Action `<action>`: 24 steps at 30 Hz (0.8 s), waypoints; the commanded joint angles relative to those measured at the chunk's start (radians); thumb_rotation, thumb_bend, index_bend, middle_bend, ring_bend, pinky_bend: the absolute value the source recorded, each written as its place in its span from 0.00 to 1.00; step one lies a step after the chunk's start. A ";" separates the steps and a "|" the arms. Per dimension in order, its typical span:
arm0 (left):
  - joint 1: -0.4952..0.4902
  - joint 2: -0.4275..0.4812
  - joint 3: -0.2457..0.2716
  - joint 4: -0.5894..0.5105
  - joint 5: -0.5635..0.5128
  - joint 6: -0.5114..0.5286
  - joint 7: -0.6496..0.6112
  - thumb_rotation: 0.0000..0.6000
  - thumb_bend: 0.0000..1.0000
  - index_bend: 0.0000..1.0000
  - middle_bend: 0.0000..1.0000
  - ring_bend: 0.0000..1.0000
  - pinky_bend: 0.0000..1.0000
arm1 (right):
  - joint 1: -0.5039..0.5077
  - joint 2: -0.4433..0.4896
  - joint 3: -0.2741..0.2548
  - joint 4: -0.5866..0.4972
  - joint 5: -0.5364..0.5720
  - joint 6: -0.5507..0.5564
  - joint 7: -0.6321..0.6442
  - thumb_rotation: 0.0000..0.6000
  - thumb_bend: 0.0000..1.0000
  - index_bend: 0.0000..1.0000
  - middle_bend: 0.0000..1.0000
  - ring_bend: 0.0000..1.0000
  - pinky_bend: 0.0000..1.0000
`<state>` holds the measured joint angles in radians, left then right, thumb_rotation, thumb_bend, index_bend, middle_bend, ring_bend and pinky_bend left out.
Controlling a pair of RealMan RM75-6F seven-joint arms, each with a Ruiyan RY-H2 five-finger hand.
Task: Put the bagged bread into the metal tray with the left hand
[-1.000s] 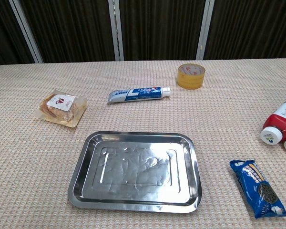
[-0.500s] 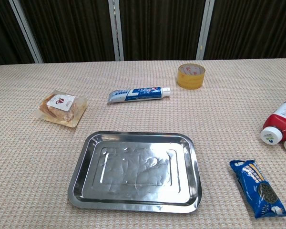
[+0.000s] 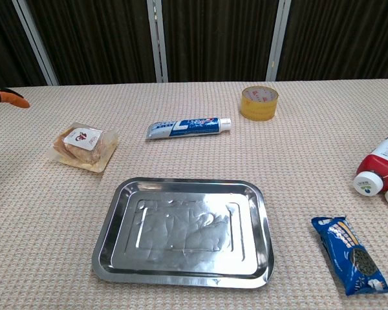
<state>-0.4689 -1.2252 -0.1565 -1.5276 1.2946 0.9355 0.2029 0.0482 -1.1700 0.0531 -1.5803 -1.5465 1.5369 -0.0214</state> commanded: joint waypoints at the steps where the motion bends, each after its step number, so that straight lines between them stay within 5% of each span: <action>1: -0.074 -0.063 -0.028 0.079 -0.046 -0.073 0.032 0.95 0.00 0.11 0.00 0.00 0.00 | -0.002 0.000 0.000 -0.002 0.003 0.000 -0.003 1.00 0.00 0.00 0.00 0.00 0.00; 10: -0.217 -0.177 -0.052 0.220 -0.176 -0.233 0.100 0.95 0.02 0.11 0.00 0.00 0.00 | -0.005 0.000 0.004 -0.001 0.012 0.002 -0.003 1.00 0.00 0.00 0.00 0.00 0.00; 19: -0.315 -0.291 -0.054 0.342 -0.277 -0.287 0.175 0.95 0.10 0.15 0.00 0.00 0.01 | -0.001 -0.003 0.007 0.004 0.021 -0.008 0.000 1.00 0.00 0.00 0.00 0.00 0.00; 21: -0.332 -0.312 -0.053 0.364 -0.292 -0.286 0.195 0.97 0.15 0.18 0.00 0.01 0.06 | -0.002 -0.004 0.008 0.006 0.024 -0.009 0.003 1.00 0.00 0.00 0.00 0.00 0.00; 24: -0.351 -0.348 -0.051 0.397 -0.307 -0.268 0.219 1.00 0.26 0.28 0.03 0.13 0.31 | -0.003 -0.005 0.008 0.008 0.026 -0.009 0.004 1.00 0.00 0.00 0.00 0.00 0.00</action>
<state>-0.8085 -1.5568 -0.2087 -1.1445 0.9974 0.6577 0.4120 0.0453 -1.1753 0.0608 -1.5722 -1.5205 1.5282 -0.0176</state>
